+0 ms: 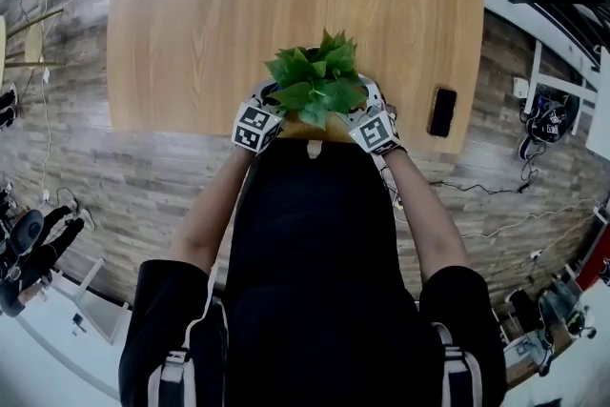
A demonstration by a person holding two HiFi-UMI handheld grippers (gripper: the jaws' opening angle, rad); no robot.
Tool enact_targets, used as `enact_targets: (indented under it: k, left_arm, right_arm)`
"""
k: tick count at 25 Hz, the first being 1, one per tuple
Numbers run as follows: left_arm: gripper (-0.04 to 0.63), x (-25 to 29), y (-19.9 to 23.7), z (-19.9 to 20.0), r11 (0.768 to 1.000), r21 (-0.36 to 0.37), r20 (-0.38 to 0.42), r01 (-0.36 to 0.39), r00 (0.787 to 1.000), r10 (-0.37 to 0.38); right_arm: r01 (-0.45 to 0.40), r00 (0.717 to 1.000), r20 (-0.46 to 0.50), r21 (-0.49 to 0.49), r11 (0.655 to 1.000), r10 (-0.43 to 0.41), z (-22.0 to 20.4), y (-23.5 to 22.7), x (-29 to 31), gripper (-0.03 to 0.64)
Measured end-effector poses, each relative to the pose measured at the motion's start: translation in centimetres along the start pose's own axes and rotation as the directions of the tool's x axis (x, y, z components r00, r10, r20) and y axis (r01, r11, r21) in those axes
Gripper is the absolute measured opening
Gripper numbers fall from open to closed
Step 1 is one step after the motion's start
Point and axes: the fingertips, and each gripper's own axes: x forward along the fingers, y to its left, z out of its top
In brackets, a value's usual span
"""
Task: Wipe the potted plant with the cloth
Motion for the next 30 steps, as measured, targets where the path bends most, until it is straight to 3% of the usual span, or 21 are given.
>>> enact_targets:
  k: [9,12,21,26,30]
  left_arm:
    - [0.115,0.1,-3.2,-0.6,0.998,0.010,-0.010,0.061,0.998,-0.061]
    - [0.115,0.1,-3.8,-0.7,0.998,-0.007,-0.010,0.069,0.998,-0.069]
    - [0.115,-0.8,-0.2,0.0,0.999,-0.038,0.021,0.000,1.000,0.001]
    - [0.115,-0.6,0.9,0.4,1.000,-0.015,0.013,-0.005,1.000,0.005]
    - [0.115,-0.1,1.5,1.4,1.000,0.018,0.016,-0.006,1.000,0.006]
  right_arm:
    - [0.055,0.998,0.002,0.105,0.993,-0.055,0.5,-0.2,0.4,0.272]
    - [0.054,0.999,-0.005,0.073,0.996,-0.054,-0.4,-0.2,0.5,0.272]
    - [-0.033,0.999,-0.009,0.054,0.998,0.033,-0.1,2.7,0.0,0.272]
    - [0.026,1.000,-0.005,0.087,0.996,-0.026,-0.7,0.6,-0.1,0.272]
    - [0.006,1.000,0.009,0.071,0.997,-0.007,0.4,-0.2,1.4,0.272]
